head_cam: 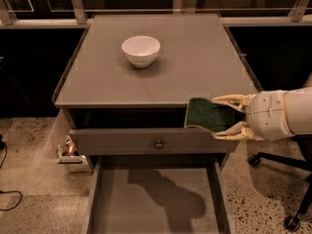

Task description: Pick sponge from middle drawer and place on counter

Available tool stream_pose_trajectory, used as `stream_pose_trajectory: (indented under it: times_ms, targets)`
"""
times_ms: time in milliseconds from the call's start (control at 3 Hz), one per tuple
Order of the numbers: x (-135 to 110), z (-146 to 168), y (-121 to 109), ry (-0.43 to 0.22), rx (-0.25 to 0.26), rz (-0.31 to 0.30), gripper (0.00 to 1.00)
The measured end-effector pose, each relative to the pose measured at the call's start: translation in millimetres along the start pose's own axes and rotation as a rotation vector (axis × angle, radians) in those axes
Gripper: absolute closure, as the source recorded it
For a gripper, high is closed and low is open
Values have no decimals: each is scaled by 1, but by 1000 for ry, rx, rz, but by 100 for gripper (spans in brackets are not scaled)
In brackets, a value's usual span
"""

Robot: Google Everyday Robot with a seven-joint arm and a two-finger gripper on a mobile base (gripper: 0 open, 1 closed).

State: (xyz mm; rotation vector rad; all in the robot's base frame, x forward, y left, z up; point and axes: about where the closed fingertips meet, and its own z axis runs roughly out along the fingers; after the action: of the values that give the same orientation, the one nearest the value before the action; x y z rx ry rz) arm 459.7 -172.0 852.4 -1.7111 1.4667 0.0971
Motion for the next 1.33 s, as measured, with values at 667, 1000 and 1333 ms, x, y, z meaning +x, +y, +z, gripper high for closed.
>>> stream_pose_trajectory:
  times_ms: [667, 1000, 1333]
  targets:
    - [-7, 10, -53, -66, 38, -43, 100]
    - [-19, 30, -104, -101, 18, -76, 100]
    - [-25, 54, -147, -147, -16, -76, 100]
